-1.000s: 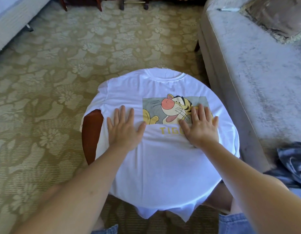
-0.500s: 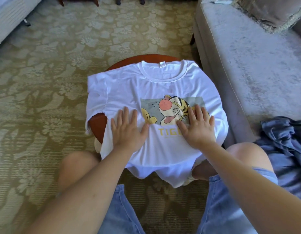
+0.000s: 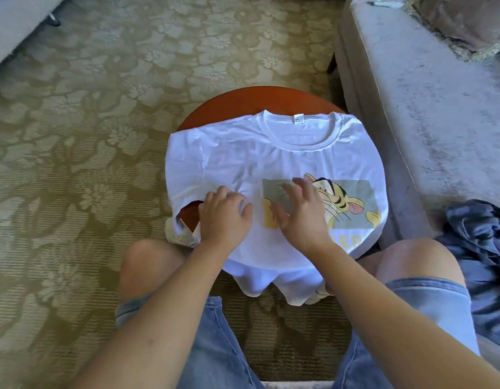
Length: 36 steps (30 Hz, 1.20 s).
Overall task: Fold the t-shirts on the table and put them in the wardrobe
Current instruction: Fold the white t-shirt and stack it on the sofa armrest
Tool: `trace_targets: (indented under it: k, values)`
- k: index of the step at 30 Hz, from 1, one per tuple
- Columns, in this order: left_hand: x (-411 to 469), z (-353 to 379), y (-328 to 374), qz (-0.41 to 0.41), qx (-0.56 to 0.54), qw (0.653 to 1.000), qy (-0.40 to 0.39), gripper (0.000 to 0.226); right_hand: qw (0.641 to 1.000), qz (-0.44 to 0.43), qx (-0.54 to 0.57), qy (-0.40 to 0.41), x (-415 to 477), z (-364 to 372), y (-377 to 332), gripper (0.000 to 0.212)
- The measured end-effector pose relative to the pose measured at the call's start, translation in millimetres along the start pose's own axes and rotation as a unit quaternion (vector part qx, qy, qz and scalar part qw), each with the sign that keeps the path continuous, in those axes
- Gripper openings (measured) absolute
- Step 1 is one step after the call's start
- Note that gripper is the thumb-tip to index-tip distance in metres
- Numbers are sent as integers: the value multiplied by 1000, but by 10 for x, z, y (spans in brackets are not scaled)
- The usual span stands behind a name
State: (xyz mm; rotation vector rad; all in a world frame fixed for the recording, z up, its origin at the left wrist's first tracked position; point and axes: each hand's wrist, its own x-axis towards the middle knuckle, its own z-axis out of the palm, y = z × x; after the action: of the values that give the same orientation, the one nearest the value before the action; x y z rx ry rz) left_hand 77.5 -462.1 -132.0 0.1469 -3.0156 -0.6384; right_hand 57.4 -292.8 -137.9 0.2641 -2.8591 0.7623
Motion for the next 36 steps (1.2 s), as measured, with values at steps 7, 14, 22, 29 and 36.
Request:
trace_targets:
  k: [7, 14, 22, 29, 36]
  values:
    - [42, -102, -244, -76, -101, 979, 160, 16, 977, 2, -162, -137, 192, 381, -165, 82]
    - [225, -103, -373, -253, -102, 961, 42, 65, 978, 18, -157, -133, 208, 400, -144, 86]
    - [444, -334, -556, -411, -428, 777, 208, 70, 977, 31, -171, -126, 402, 291, 64, 91]
    - [535, -188, -717, -416, -492, 758, 100, 80, 976, 58, -175, -112, 546, 232, 267, 81]
    - [389, 2, -671, -349, -337, 859, 166, 101, 981, 58, -159, -93, 552, 234, 266, 82]
